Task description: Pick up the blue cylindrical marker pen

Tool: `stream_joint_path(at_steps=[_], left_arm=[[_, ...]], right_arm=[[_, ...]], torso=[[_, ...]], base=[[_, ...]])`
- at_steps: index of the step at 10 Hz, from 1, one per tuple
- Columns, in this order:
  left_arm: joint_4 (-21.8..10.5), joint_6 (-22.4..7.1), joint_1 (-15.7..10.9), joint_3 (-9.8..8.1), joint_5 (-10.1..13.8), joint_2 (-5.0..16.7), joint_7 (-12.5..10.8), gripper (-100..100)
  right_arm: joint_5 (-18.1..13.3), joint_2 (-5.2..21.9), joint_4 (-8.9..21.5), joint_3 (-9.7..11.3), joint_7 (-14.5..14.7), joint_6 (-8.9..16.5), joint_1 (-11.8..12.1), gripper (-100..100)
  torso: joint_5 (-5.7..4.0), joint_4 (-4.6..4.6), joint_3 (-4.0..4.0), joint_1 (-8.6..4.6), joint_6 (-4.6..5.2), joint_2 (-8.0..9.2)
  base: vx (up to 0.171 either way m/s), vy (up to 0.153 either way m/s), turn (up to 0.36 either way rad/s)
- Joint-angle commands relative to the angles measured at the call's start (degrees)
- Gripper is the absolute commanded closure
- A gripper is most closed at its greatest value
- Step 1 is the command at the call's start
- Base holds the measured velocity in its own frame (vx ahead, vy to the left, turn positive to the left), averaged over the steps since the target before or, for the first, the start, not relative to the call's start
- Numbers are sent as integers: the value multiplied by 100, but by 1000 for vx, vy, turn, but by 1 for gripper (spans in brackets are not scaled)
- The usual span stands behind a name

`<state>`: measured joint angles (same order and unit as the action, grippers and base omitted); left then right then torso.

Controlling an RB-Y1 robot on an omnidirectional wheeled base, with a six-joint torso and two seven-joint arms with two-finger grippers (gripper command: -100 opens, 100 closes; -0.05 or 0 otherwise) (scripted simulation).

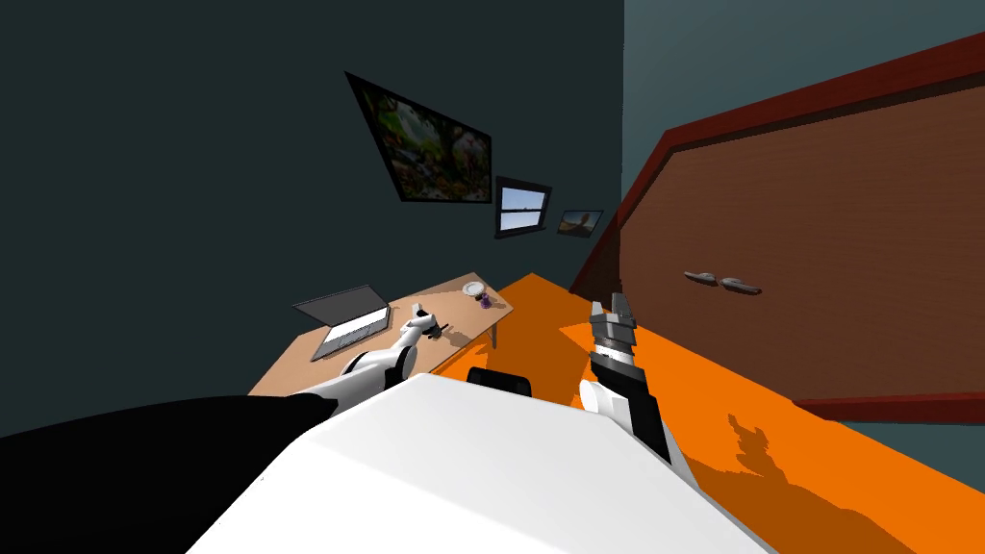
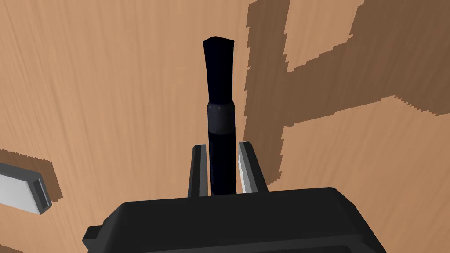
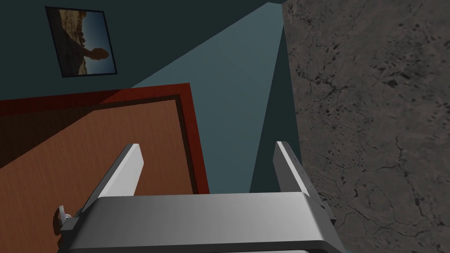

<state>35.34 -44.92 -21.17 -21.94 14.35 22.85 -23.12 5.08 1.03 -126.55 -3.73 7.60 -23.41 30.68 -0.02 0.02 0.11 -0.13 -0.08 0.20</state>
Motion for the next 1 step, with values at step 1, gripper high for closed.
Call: stream_joint_path(at_steps=[1], left_arm=[[0,0,0,0,0,0,0,0]], right_arm=[[0,0,0,0,0,0,0,0]], torso=[[0,0,0,0,0,0]], base=[[-7,-6,2]])
